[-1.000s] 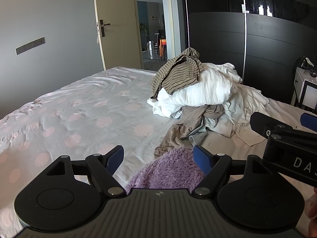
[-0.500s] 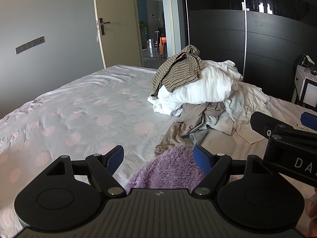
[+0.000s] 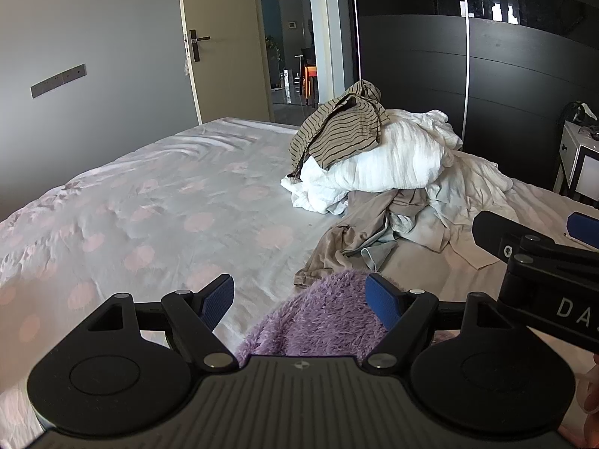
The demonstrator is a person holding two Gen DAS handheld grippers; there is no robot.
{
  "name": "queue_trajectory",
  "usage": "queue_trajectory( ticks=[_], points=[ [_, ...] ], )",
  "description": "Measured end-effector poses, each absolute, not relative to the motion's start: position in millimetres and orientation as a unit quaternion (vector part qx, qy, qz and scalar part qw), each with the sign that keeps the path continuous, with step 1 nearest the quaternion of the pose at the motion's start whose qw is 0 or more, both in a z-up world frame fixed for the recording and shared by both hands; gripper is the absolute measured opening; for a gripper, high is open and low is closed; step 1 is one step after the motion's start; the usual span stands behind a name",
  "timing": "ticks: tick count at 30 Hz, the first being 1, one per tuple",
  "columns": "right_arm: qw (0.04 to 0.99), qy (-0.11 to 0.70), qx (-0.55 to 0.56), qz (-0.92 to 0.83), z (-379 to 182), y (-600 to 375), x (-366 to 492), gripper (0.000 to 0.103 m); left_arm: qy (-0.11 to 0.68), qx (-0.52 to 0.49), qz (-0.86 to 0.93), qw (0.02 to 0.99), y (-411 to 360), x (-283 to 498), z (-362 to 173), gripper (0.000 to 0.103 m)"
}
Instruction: Fold clothes
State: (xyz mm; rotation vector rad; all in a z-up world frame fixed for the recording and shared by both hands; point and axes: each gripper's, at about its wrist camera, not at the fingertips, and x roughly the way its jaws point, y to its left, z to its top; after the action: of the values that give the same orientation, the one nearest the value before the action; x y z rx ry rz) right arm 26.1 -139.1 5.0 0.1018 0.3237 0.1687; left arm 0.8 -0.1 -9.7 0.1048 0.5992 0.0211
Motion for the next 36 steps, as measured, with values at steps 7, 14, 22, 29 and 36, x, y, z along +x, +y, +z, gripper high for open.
queue_trajectory(
  ticks=[7,14,22,29,36],
  points=[
    [0.978,0.173,0.049,0.101,4.1,-135.6,37.8,0.102,0.304,0.053,0.011,0.951,4.5,12.1,-12.1,0.077],
    [0.969,0.182,0.029,0.162,4.9,-131.9,66.7,0.102,0.324,0.05,0.02,0.945,24.3,34.5,-19.2,0.077],
    [0.961,0.164,0.0,0.223,26.6,-132.2,154.8,0.091,0.347,0.056,0.077,0.933,76.7,67.4,-25.6,0.077],
    [0.958,0.177,-0.049,0.219,31.3,-112.3,258.0,0.08,0.362,0.032,0.123,0.924,121.5,98.4,-25.4,0.077],
    [0.956,0.202,-0.099,0.188,24.0,-96.3,363.9,0.064,0.381,0.029,0.152,0.912,152.4,129.1,-30.4,0.077]
  ],
)
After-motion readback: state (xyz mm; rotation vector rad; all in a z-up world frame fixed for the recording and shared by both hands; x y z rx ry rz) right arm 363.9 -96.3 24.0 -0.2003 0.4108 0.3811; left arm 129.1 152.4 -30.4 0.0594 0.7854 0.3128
